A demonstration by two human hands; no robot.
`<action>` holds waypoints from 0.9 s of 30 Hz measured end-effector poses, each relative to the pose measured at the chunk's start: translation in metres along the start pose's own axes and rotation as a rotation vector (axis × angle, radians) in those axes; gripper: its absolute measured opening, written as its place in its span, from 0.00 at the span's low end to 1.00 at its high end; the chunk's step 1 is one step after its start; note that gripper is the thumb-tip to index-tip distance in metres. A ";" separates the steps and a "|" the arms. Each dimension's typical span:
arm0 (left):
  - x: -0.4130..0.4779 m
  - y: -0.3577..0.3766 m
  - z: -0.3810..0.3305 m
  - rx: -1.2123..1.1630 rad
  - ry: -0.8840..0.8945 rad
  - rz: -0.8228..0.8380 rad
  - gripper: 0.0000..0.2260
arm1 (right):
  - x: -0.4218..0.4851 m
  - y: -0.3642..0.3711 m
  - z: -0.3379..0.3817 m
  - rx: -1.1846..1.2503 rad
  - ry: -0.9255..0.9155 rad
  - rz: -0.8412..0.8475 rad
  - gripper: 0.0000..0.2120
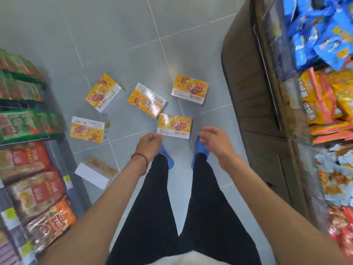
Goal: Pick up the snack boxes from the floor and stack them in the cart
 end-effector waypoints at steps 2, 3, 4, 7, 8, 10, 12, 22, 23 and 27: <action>0.036 -0.007 0.006 0.050 -0.044 -0.009 0.05 | 0.023 0.013 -0.020 0.036 0.046 -0.047 0.07; 0.057 -0.011 0.010 0.073 -0.064 -0.017 0.07 | 0.034 0.019 -0.030 0.048 0.065 -0.069 0.07; 0.079 -0.014 0.014 0.086 -0.079 -0.018 0.07 | 0.046 0.025 -0.042 0.057 0.082 -0.089 0.07; 0.130 -0.014 0.019 0.099 -0.117 -0.031 0.06 | 0.084 0.044 -0.081 0.061 0.129 -0.108 0.07; 0.147 -0.011 0.020 0.105 -0.122 -0.028 0.07 | 0.097 0.051 -0.094 0.062 0.144 -0.102 0.08; 0.178 -0.003 0.020 0.115 -0.135 -0.022 0.12 | 0.124 0.061 -0.120 0.053 0.181 -0.100 0.08; 0.210 0.004 0.024 0.107 -0.186 -0.034 0.10 | 0.151 0.068 -0.146 0.054 0.218 -0.111 0.10; 0.384 0.057 0.032 0.277 -0.170 -0.146 0.31 | 0.303 0.083 -0.256 -0.016 0.298 -0.115 0.17; 0.398 0.062 0.032 0.264 -0.171 -0.145 0.37 | 0.318 0.087 -0.268 0.006 0.320 -0.110 0.13; 0.466 0.085 0.033 0.079 -0.227 -0.077 0.53 | 0.377 0.109 -0.303 0.087 0.352 -0.057 0.12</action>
Point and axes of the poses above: each hand's wrist, its own x-axis towards the middle knuckle, its own y-axis out of the palm, z = x × y, the point moved 8 cm from there along x, towards the middle knuckle, and after that the axes turned 13 degrees about -y, right-handed, at the moved point
